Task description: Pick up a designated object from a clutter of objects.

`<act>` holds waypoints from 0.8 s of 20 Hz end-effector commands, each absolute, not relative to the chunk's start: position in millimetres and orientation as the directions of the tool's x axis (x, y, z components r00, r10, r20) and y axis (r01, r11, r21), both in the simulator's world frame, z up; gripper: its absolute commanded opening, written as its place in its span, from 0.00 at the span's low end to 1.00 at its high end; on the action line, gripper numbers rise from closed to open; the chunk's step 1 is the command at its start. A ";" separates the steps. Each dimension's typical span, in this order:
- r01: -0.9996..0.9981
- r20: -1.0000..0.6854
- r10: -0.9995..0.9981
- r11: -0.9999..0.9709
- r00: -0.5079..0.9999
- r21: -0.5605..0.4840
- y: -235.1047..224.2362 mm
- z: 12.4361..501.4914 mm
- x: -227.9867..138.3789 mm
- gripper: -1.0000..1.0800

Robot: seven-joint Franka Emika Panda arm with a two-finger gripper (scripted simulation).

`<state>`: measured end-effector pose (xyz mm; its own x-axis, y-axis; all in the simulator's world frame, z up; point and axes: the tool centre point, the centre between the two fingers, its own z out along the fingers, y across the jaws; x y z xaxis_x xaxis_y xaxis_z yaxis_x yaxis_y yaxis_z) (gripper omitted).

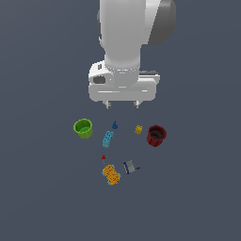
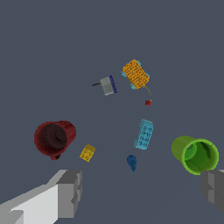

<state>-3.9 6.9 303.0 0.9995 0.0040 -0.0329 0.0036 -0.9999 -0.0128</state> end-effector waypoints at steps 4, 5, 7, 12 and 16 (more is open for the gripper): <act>0.012 -0.024 0.013 -1.000 1.000 -0.011 7.8 305.9 -2.0 0.62; 0.019 -0.018 0.019 -1.000 1.000 -0.010 8.4 308.1 -0.6 0.62; 0.028 -0.008 0.028 -1.000 1.000 -0.008 9.3 311.1 1.4 0.62; 0.029 -0.008 0.029 -1.000 1.000 -0.008 9.3 311.0 1.5 0.62; 0.034 -0.024 0.034 -0.999 0.999 0.006 6.0 304.6 0.2 0.62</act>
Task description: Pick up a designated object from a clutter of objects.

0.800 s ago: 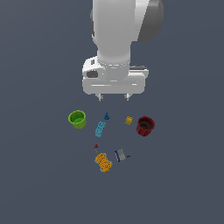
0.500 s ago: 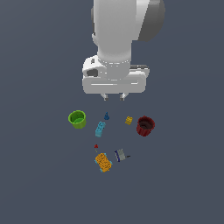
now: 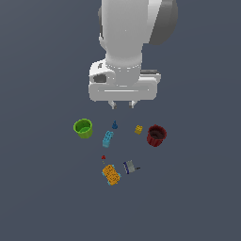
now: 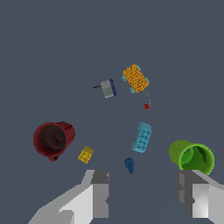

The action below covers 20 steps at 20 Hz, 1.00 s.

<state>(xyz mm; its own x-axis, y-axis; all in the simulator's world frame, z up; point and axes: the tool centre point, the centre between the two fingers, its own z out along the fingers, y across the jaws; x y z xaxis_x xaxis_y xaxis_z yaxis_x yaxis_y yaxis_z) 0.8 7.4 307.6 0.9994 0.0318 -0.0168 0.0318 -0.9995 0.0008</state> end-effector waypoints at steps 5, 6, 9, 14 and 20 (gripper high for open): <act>0.049 -0.069 0.046 -0.998 0.997 0.047 -3.5 286.2 -4.2 0.62; 0.053 -0.081 0.049 -0.997 0.996 0.058 -6.2 281.2 -5.5 0.62; 0.072 -0.125 0.059 -0.993 0.990 0.097 -15.7 263.9 -10.4 0.62; 0.121 -0.223 0.079 -0.976 0.972 0.179 -37.3 227.6 -22.7 0.62; 0.211 -0.361 0.099 -0.936 0.927 0.283 -69.2 180.7 -43.0 0.62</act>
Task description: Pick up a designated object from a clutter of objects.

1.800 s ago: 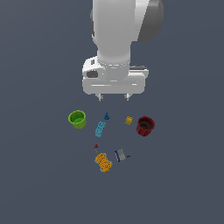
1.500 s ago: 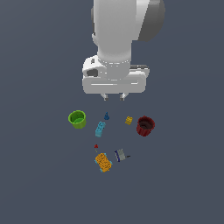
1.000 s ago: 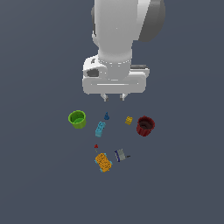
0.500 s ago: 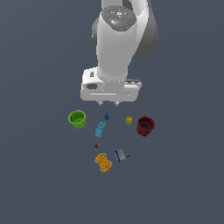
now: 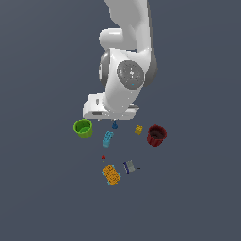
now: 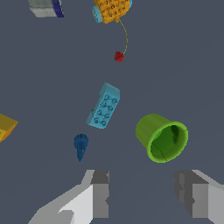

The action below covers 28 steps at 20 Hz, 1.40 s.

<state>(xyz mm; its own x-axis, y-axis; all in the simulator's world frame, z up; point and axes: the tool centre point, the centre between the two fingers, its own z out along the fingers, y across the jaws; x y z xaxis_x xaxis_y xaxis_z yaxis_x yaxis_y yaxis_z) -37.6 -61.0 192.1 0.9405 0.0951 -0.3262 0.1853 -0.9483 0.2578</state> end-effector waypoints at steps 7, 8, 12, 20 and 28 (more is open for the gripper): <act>0.337 -0.511 0.110 -0.862 0.853 0.378 -106.8 134.4 -68.5 0.62; 0.355 -0.529 0.110 -0.851 0.841 0.387 -111.6 129.0 -71.8 0.62; 0.418 -0.590 0.109 -0.808 0.800 0.416 -128.2 111.6 -83.2 0.62; 0.495 -0.658 0.105 -0.749 0.746 0.440 -147.8 92.7 -96.6 0.62; 0.505 -0.667 0.105 -0.741 0.738 0.442 -151.6 89.1 -99.4 0.62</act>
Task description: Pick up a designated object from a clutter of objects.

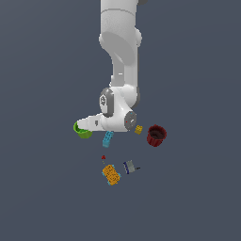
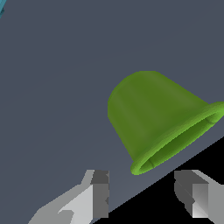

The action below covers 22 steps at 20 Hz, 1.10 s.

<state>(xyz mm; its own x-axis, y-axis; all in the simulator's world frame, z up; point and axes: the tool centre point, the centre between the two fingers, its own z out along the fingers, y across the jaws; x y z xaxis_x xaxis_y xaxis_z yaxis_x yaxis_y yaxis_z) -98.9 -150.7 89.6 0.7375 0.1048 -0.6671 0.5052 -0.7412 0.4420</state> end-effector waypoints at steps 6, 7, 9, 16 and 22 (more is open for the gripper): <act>0.507 -0.669 0.105 -0.740 0.736 0.442 -166.2 76.1 -110.0 0.62; 0.508 -0.669 0.106 -0.740 0.735 0.442 -167.8 74.1 -111.3 0.62; 0.508 -0.669 0.106 -0.740 0.735 0.442 -170.1 72.3 -113.2 0.62; 0.508 -0.669 0.106 -0.740 0.735 0.442 -170.4 72.1 -113.4 0.00; 0.506 -0.665 0.106 -0.739 0.739 0.445 -170.1 74.2 -111.3 0.00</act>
